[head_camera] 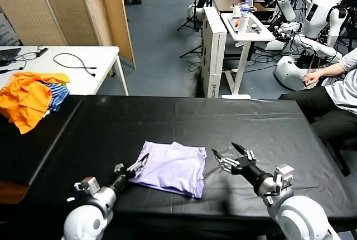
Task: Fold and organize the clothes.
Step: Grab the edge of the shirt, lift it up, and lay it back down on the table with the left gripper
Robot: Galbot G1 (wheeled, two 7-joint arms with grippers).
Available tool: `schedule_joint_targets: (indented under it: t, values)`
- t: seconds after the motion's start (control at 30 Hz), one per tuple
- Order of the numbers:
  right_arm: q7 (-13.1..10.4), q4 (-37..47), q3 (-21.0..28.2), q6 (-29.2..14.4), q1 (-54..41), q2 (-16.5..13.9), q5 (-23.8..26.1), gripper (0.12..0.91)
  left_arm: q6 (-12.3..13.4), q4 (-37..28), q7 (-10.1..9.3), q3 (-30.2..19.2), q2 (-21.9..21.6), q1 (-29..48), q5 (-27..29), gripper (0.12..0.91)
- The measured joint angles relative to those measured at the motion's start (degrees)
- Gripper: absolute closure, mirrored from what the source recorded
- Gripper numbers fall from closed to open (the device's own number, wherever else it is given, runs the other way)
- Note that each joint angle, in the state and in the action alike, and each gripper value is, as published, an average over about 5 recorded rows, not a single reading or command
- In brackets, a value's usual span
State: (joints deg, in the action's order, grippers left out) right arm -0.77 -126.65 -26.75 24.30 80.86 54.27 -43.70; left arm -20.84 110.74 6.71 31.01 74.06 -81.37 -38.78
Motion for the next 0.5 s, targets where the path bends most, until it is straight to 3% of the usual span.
schedule_joint_targets:
  t: [0.3,0.5]
  values:
    - [-0.1,-0.3,-0.3,0.1,0.6,0.2,0.2,0.118,0.1,-1.8,0.63,-0.6,0.7,0.3,-0.4,0.136]
    - [-0.1,-0.3,0.0,0.1,0.5,0.4,0.4,0.118,0.2,-2.0,0.91,-1.3,1.3,0.2,0.0,0.278]
